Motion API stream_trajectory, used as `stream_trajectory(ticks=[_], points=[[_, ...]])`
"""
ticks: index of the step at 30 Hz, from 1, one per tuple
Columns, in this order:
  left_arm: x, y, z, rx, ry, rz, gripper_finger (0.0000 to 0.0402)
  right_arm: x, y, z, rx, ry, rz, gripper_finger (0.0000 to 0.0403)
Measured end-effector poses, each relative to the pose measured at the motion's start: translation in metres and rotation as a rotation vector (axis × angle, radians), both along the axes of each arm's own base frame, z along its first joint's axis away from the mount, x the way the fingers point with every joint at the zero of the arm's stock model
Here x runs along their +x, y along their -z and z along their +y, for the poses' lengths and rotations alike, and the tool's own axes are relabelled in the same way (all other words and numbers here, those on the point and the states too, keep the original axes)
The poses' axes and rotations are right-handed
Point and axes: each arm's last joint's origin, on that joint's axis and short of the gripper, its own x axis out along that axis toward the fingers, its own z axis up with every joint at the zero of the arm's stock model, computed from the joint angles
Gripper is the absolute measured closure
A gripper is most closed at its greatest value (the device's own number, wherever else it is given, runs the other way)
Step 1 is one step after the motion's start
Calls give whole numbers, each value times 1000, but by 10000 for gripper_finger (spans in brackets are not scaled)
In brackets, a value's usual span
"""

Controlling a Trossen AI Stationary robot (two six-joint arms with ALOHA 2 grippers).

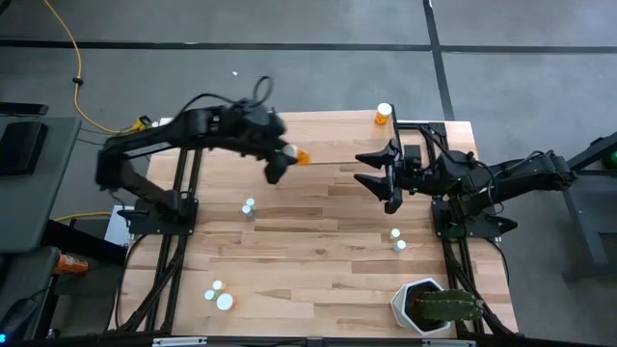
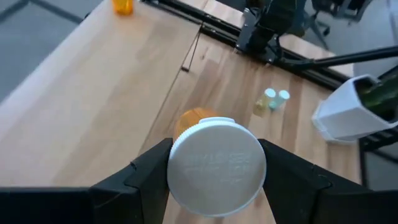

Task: Pick and place medicine bottles onto shelf by color
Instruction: Put the top orange pill bottle on the shelf aligned with the orange pill bottle

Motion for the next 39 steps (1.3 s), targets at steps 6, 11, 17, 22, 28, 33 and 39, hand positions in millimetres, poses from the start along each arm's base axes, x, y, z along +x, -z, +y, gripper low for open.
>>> stream_trajectory(ticks=[6,11,17,22,28,33,39], points=[[57,9,23,114,40,34,198,-2,-8,-2,19,54,-83,143],[97,26,47,182,43,67,198,-5,-14,-3,-2,88,-141,143],[130,60,72,199,47,131,198,-4,-13,-3,-2,87,-132,143],[147,88,91,189,25,141,198,-4,-12,-4,27,134,-125,143],[150,101,100,162,15,161,198,-4,-12,-4,32,138,-121,143],[150,100,101,180,29,160,198,-4,-12,-4,32,139,-117,143],[146,104,98,156,36,217,198,-5,3,-11,106,353,32,143]])
